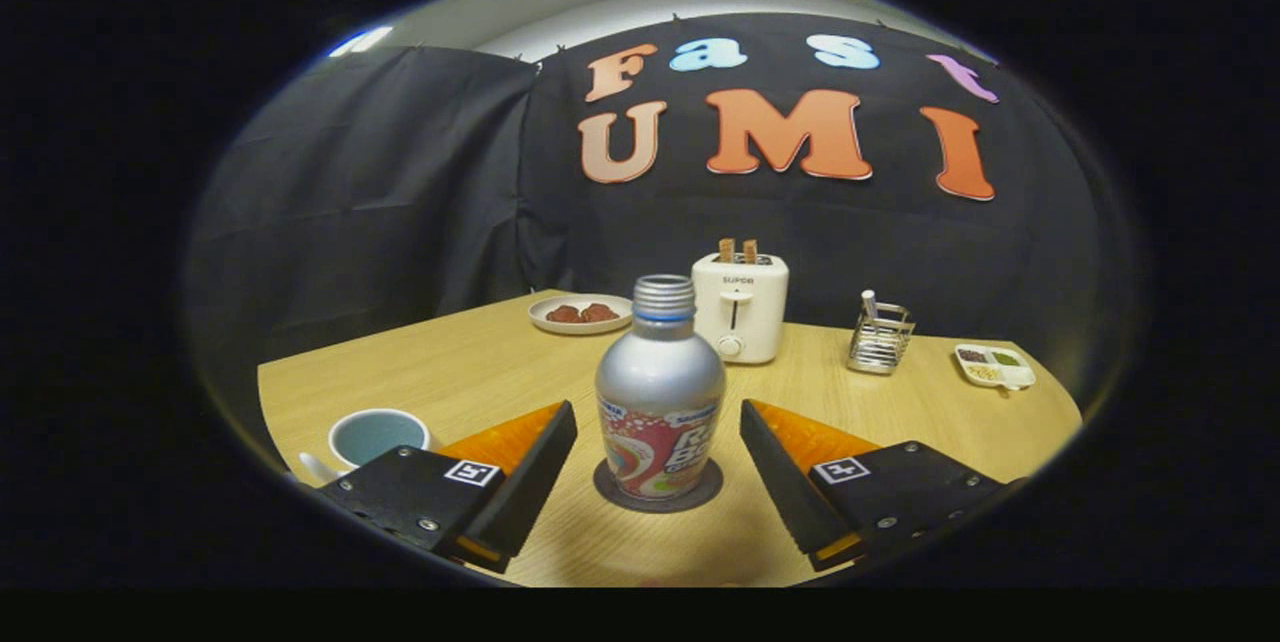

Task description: Take the bottle from table, then pour the juice into the cup, finally place the bottle on the coaster

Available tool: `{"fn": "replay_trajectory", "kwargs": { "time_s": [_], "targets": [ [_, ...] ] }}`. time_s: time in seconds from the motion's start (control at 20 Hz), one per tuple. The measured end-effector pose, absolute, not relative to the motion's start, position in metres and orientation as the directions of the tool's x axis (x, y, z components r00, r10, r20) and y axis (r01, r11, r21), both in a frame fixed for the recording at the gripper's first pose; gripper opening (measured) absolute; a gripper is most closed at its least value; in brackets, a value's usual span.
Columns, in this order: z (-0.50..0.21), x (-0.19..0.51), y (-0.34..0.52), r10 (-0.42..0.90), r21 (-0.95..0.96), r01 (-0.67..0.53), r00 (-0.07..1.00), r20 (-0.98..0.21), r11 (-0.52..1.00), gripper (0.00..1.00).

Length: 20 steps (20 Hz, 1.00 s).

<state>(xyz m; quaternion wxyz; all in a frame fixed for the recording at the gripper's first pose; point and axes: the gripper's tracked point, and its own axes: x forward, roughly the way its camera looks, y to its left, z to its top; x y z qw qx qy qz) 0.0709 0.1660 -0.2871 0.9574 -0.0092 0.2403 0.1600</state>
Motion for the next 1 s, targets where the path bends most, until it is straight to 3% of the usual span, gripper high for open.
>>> {"fn": "replay_trajectory", "kwargs": {
  "time_s": [0.55, 1.0],
  "targets": [
    [-0.139, 0.05, 0.081, 0.137, -0.033, -0.147, 0.97, -0.198, 0.989, 0.97],
    [-0.059, 0.02, 0.029, 0.032, -0.032, -0.036, 0.993, -0.111, 0.999, 0.97]
  ]
}}
